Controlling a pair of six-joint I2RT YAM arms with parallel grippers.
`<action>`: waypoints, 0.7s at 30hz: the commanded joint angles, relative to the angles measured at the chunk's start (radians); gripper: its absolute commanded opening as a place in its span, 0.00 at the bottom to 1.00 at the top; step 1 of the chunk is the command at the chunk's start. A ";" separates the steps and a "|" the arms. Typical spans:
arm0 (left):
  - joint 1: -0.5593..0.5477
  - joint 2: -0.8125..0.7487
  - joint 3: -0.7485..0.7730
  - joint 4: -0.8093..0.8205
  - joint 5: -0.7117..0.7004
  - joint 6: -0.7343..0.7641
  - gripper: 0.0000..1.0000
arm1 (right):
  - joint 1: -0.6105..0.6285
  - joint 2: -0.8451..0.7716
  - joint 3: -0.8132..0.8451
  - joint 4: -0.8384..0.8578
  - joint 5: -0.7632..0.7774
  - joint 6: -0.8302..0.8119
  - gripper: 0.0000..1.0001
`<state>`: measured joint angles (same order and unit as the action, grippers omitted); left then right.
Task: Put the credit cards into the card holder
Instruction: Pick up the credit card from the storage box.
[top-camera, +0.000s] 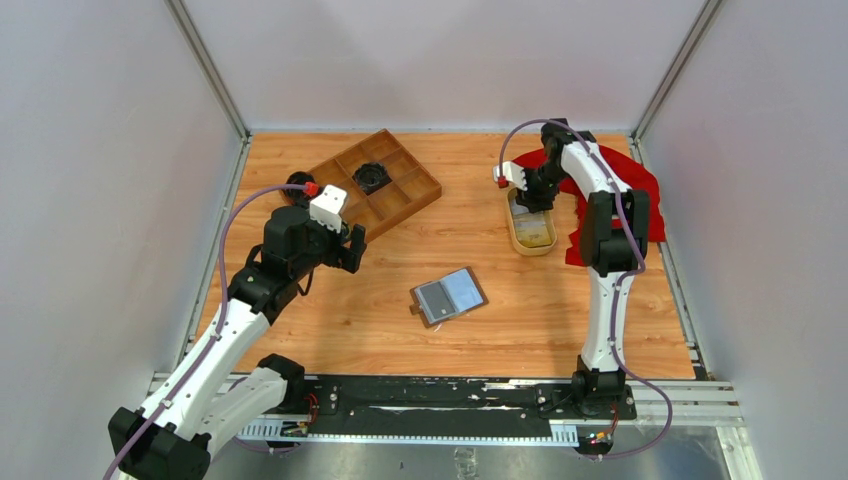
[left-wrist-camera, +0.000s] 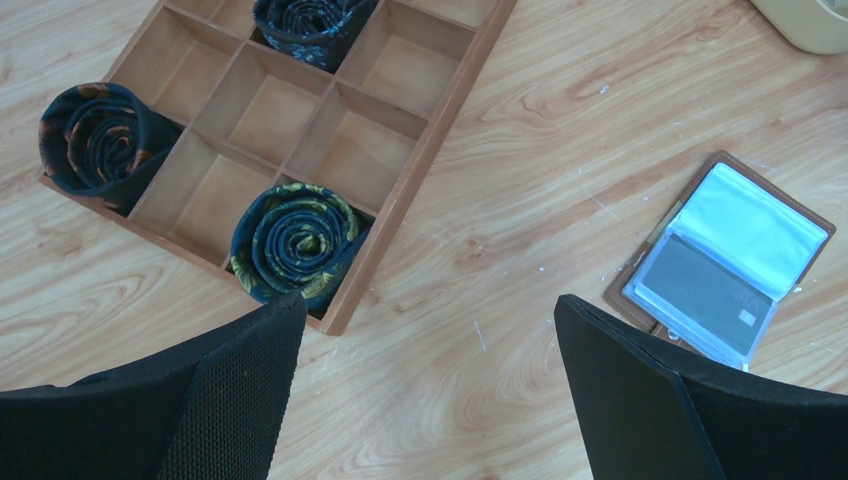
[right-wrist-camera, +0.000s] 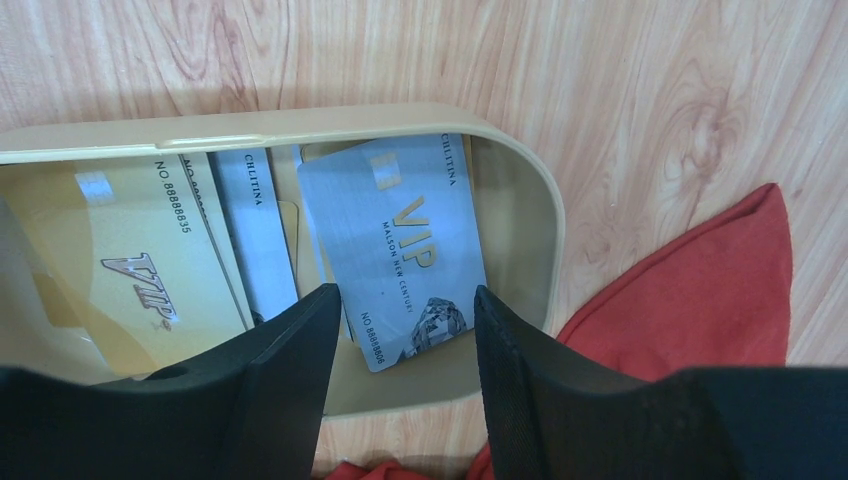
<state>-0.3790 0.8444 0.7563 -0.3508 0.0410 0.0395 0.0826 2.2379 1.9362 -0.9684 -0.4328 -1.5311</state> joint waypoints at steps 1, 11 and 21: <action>0.006 0.000 0.002 -0.004 0.002 0.012 1.00 | -0.014 -0.024 0.030 -0.012 0.005 0.009 0.55; 0.006 0.002 0.001 -0.004 0.001 0.012 1.00 | -0.014 -0.033 0.044 -0.012 0.003 0.014 0.51; 0.006 0.003 0.002 -0.003 0.002 0.012 1.00 | -0.017 -0.037 0.064 -0.012 0.004 0.021 0.48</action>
<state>-0.3790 0.8444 0.7563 -0.3508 0.0410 0.0395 0.0826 2.2372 1.9652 -0.9691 -0.4328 -1.5181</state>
